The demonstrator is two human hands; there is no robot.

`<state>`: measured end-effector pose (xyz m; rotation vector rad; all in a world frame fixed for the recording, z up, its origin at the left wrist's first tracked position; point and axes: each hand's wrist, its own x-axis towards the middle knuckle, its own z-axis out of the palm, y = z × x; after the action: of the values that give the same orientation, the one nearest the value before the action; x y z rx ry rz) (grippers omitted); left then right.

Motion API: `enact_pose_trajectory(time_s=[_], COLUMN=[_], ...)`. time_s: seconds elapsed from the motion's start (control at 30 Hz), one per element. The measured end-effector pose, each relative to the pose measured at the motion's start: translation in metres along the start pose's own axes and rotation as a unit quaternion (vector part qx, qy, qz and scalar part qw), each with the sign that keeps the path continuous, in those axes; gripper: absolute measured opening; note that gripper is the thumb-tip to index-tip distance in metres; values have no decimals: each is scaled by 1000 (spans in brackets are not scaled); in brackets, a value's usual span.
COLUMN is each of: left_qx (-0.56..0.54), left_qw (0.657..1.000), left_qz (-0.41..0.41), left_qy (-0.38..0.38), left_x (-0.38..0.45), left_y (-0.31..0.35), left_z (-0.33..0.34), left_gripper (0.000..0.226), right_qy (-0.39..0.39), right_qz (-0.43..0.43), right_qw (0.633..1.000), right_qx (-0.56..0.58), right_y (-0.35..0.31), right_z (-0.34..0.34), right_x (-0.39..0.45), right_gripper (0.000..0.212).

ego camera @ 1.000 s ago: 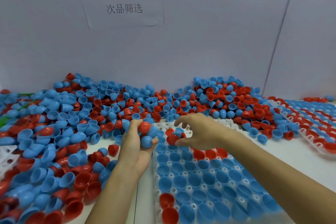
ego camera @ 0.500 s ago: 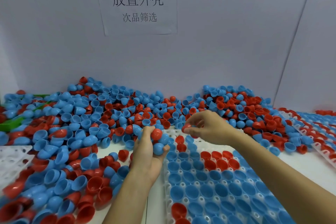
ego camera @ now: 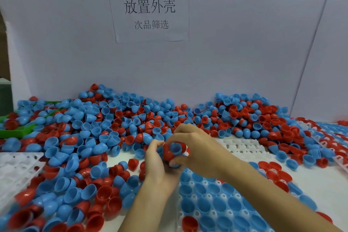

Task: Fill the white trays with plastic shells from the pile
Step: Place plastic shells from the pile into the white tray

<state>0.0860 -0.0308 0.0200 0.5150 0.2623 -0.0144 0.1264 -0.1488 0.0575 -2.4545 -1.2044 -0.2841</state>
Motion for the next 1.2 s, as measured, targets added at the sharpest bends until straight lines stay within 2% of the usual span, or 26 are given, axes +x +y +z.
enact_pose_trajectory(time_s=[0.2, 0.3, 0.43, 0.57, 0.63, 0.73, 0.83, 1.1, 1.2], left_qx=[-39, -68, -92, -77, -75, -86, -87, -95, -85], left_qw=[999, 997, 995, 996, 996, 995, 995, 992, 995], left_qz=[17, 25, 28, 22, 21, 26, 28, 35, 23], left_qy=[16, 27, 30, 46, 45, 41, 47, 68, 55], left_x=[3, 5, 5, 7, 7, 5, 4, 7, 7], left_y=[2, 5, 6, 6, 7, 7, 9, 8, 5], left_z=[-7, -9, -7, -10, -11, -9, -9, -11, -10], left_gripper=[19, 16, 11, 18, 18, 22, 14, 10, 20], right_qy=[-15, 6, 72, 23, 26, 83, 98, 127, 159], right_qz=[-10, -8, 10, -4, -2, 34, 68, 78, 109], right_qw=[998, 995, 987, 993, 993, 977, 954, 931, 923], right_qx=[60, 95, 143, 112, 112, 194, 275, 334, 332], right_y=[-10, -11, -12, -10, -11, -11, -11, -16, -24], right_z=[12, 10, 8, 7, 8, 9, 9, 10, 30], right_x=[1, 4, 9, 10, 11, 11, 12, 18, 21], right_gripper=[46, 33, 18, 12, 8, 8, 8, 12, 11])
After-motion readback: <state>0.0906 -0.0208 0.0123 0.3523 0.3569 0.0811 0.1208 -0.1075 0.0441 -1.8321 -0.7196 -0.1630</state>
